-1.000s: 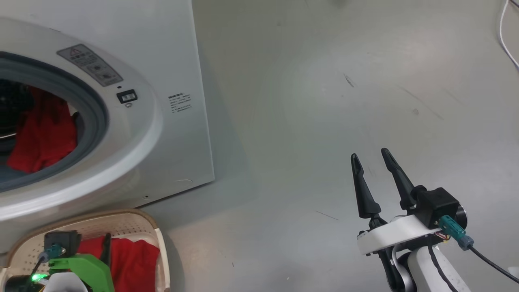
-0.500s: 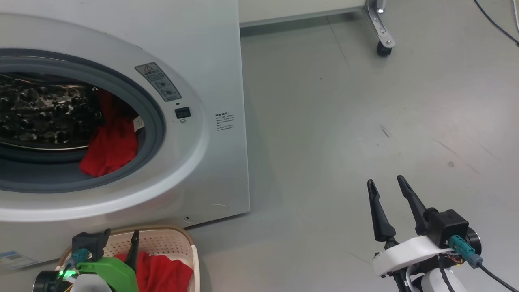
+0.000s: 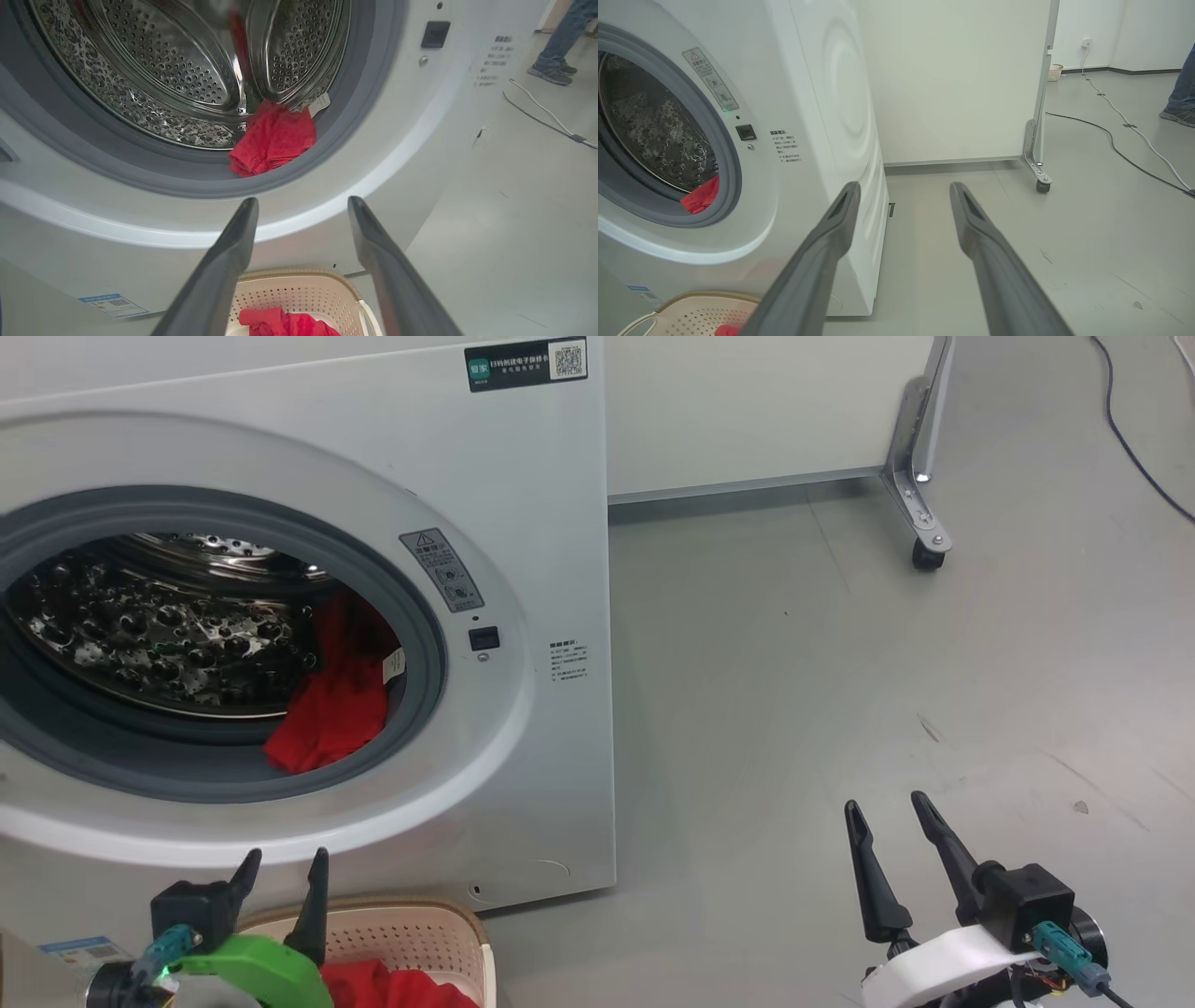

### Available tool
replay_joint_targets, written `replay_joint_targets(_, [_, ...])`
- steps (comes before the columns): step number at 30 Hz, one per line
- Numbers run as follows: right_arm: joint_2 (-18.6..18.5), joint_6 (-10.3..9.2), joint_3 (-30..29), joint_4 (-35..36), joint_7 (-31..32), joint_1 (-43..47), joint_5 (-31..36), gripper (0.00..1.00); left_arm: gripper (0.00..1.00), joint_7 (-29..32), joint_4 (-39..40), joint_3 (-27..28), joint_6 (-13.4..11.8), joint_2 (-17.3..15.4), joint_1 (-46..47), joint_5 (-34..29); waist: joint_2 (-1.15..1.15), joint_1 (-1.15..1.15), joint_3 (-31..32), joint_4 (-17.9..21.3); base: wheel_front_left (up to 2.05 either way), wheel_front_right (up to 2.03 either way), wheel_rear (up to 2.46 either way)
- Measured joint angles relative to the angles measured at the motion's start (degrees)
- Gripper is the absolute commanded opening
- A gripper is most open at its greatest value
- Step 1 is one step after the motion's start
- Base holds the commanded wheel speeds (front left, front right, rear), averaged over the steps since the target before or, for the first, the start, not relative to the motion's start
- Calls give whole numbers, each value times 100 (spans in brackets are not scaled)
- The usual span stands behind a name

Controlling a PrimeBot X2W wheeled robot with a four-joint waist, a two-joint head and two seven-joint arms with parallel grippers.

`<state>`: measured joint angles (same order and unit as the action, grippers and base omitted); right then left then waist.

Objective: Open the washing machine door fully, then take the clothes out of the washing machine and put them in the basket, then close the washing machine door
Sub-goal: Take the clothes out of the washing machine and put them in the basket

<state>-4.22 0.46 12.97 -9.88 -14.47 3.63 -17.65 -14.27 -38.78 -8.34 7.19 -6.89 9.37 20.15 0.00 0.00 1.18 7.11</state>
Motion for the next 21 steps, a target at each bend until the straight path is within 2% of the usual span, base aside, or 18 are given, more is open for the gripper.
replay_joint_targets(10, [13,10,-65,83,0,152,-40,100,100,-1,1290,324,0,77,-365,-3,0,0,117,-38,0,0,0])
replay_joint_targets(21, [21,47,-136,178,0,186,-40,100,100,-1,1952,534,0,84,-835,-83,0,0,125,-56,0,0,0])
